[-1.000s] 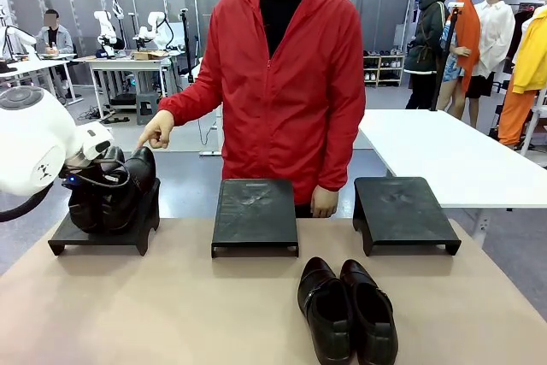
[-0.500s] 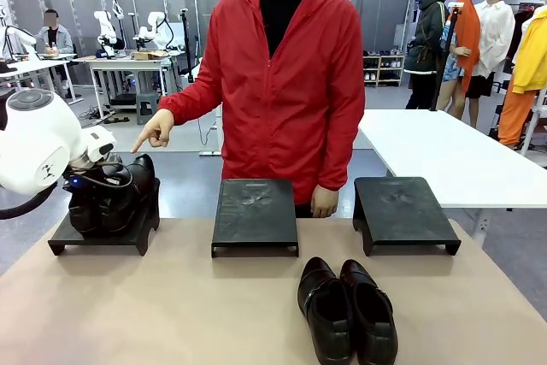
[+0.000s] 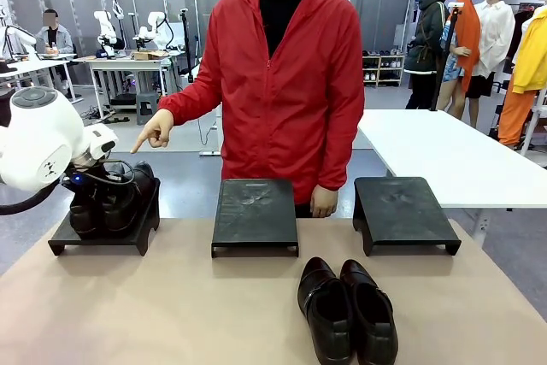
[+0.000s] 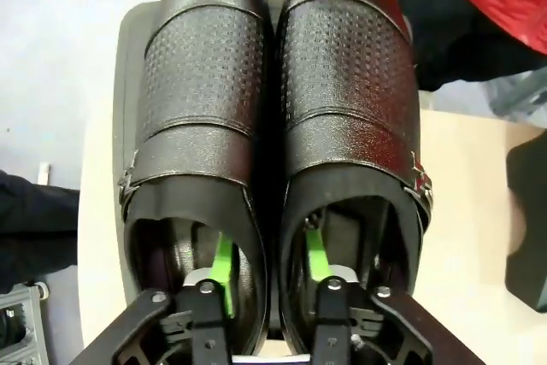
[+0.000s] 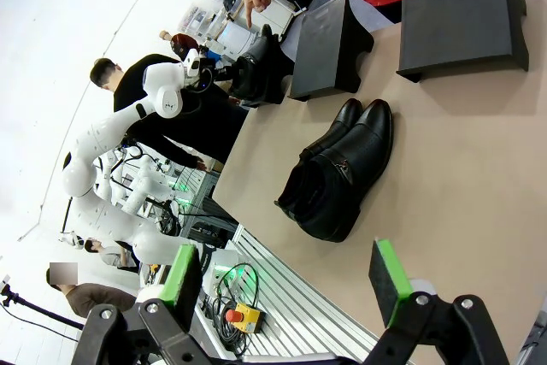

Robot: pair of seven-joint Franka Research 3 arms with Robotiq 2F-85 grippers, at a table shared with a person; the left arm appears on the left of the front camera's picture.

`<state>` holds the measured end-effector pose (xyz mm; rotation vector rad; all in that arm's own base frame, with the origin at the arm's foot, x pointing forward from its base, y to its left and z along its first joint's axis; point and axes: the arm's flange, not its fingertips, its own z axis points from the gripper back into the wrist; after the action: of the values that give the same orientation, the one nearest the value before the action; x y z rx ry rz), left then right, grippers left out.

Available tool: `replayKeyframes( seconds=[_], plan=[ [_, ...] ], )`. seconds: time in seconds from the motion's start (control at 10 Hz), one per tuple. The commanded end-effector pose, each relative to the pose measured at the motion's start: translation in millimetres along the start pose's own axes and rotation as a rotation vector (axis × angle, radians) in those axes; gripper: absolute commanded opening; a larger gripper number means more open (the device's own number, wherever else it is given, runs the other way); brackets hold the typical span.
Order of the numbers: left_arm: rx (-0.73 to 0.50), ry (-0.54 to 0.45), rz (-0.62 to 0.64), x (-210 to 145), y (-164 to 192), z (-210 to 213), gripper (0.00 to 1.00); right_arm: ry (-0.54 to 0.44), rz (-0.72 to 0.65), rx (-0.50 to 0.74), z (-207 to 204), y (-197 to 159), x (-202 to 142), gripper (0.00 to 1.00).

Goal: Place the shoes on the stand as instructed by the person.
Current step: Pick up one pair of Shoes and place it on the Shoes Stand indicated by the person.

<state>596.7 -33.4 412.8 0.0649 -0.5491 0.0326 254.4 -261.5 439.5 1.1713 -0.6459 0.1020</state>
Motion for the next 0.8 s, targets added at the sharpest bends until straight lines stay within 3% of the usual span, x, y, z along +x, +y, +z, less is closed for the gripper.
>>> replayKeyframes(
  seconds=[0.0, 0.1, 0.3, 0.4, 0.5, 0.7],
  plan=[
    [0.019, 0.013, 0.017, 2, -1, 6, 0.94, -0.007, 0.023, 0.011, 1, 0, 1, 1.0],
    [0.019, 0.009, 0.013, 1, 0, 12, 1.0, -0.007, 0.023, 0.011, 1, 0, 1, 1.0],
    [0.018, 0.002, 0.012, -3, 0, 26, 1.0, -0.007, 0.023, 0.011, 1, 0, 1, 1.0],
    [-0.01, 0.001, 0.023, -6, 0, 35, 0.89, -0.007, 0.023, 0.011, 1, 0, 1, 1.0],
    [-0.039, -0.006, 0.012, -9, 1, 43, 0.97, -0.007, 0.023, 0.011, 1, 0, 1, 1.0],
    [0.005, -0.018, 0.007, 2, 1, 22, 0.97, -0.007, 0.023, 0.011, 1, 0, 1, 1.0]
  ],
)
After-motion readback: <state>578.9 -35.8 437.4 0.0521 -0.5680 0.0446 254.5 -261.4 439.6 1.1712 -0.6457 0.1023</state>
